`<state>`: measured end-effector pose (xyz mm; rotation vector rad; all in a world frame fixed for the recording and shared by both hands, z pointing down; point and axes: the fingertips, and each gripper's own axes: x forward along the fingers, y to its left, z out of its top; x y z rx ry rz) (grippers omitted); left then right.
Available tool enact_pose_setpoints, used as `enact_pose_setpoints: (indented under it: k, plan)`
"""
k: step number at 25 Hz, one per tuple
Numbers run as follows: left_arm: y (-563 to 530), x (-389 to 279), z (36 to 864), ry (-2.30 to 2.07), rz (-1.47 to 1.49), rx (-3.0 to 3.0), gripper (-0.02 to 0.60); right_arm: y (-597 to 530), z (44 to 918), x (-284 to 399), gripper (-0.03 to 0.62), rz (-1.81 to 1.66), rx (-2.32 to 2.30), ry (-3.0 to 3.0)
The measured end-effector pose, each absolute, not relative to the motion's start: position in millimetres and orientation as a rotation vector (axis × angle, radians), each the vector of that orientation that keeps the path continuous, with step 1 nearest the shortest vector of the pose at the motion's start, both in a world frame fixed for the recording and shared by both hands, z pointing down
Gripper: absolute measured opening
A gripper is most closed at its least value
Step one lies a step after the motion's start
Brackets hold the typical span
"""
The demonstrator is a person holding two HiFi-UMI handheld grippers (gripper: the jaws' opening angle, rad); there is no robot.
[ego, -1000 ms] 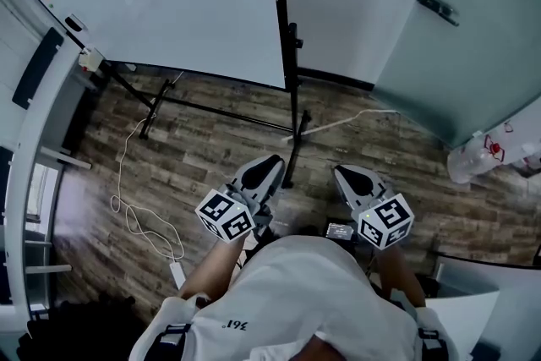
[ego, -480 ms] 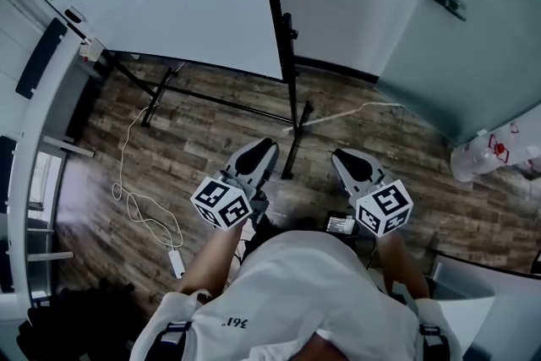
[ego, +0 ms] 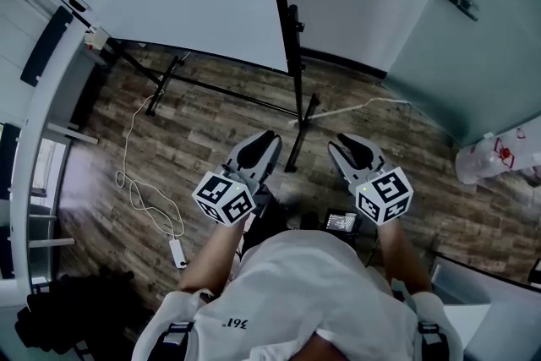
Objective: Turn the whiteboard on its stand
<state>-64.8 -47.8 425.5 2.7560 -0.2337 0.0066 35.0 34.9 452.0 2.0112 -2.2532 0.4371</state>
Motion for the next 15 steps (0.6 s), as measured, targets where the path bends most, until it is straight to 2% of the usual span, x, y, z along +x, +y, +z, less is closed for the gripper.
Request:
enact_pose_setpoints:
  k: [15]
  plan:
    - [-159.6,-27.3,409.4,-0.150,-0.021,2.824,0.058,-86.2,445.7,60.8,0.132,0.365,2.032,-2.204]
